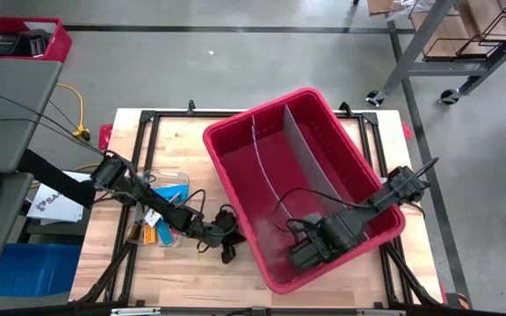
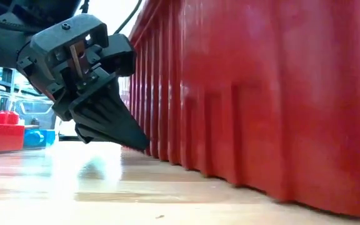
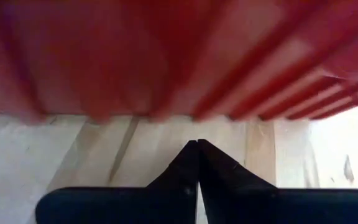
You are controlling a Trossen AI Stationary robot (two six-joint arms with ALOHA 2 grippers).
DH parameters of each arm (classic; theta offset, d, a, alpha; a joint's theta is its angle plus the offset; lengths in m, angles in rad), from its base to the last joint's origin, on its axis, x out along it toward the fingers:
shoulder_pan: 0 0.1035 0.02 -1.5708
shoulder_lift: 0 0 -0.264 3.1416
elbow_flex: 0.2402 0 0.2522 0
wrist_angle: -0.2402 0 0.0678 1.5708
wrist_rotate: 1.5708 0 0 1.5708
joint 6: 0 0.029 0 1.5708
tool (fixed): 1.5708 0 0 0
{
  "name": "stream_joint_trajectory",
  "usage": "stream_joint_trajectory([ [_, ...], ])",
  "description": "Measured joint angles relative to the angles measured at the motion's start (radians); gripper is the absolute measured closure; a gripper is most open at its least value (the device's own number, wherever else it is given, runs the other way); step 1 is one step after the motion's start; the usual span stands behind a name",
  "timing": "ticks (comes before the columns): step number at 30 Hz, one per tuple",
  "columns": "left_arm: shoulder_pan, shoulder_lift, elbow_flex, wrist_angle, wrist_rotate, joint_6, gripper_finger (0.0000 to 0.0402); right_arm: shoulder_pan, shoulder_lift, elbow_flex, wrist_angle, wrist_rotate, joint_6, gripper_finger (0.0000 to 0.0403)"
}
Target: Sort Items/Unsort Items
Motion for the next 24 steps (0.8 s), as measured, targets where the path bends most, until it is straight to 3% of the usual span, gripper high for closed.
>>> stream_joint_trajectory([
  [4,-0.003,0.005,0.0,0.002,0.008,-0.005,0.0402,-0.027,0.0,-0.001,0.006,0.115,-0.012,0.0403],
  [9,-0.005,0.008,-0.001,-0.005,0.013,-0.017,0.0402,-0.06,0.005,-0.001,0.011,0.209,-0.187,0.0403],
  [16,-0.007,-0.023,0.0,-0.008,0.038,0.035,0.0402,-0.079,0.005,-0.001,0.003,0.17,-0.296,0.0403],
  [24,-0.005,-0.039,0.0,-0.025,0.037,0.093,0.0402,-0.077,0.005,-0.002,0.004,0.157,-0.254,0.0403],
])
